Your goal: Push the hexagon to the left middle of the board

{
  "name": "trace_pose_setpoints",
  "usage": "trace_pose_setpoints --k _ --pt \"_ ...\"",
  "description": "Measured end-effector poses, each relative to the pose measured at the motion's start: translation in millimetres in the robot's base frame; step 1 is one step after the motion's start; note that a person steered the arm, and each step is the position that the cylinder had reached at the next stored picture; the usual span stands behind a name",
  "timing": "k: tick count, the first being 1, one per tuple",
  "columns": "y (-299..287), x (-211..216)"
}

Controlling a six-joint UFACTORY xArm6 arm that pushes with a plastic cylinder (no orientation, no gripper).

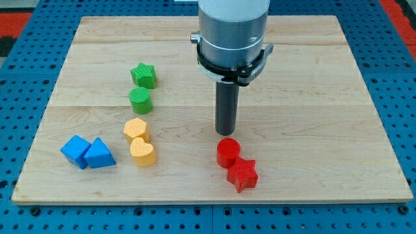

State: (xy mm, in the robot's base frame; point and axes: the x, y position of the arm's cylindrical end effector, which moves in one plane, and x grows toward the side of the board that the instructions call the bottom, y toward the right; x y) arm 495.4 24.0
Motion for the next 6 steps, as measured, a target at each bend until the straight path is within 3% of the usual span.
trace_pose_setpoints --k 3,5,6 --pt "-57.4 47.7" --pt "-131.0 70.3" --pt "-137.3 33.0"
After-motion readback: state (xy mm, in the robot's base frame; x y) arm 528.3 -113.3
